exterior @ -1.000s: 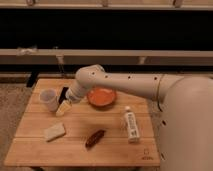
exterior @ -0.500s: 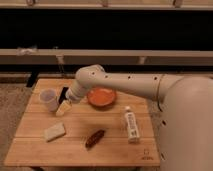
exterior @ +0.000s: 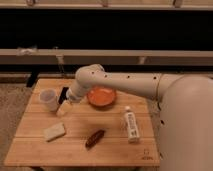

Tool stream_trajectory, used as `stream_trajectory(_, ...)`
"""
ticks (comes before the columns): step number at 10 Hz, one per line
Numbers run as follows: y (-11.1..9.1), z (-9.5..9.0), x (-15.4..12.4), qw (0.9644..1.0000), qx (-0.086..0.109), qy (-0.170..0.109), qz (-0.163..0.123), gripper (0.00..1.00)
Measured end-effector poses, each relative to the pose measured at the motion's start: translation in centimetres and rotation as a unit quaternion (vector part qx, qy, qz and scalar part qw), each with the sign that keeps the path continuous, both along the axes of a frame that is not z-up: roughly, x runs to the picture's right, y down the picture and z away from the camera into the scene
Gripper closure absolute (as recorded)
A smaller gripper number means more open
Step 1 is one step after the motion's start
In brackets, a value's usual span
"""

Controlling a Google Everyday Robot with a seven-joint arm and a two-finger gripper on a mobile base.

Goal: Place the pepper on the white sponge

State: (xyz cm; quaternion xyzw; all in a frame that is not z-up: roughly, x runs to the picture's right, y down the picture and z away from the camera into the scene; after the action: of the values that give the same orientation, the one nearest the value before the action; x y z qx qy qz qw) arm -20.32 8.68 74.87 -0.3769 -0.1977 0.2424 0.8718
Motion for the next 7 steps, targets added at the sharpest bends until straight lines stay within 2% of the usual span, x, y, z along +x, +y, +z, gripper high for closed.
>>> stream_trajectory(1,0.9,0.6,0.1,0.9988,0.007,0.013,-0.047,0.2)
stream_trajectory(2,2.0,1.0,0.5,0.9965,0.009,0.023,-0.08,0.2)
stream_trajectory(3,3.5,1.6,2.3,0.9925,0.014,0.039,-0.115,0.2)
stream_trajectory(5,5.1,1.5,4.1,0.9898,0.019,0.048,-0.133,0.2)
stream_trajectory(7,7.3,0.9,7.2,0.9881,0.027,0.059,-0.139,0.2)
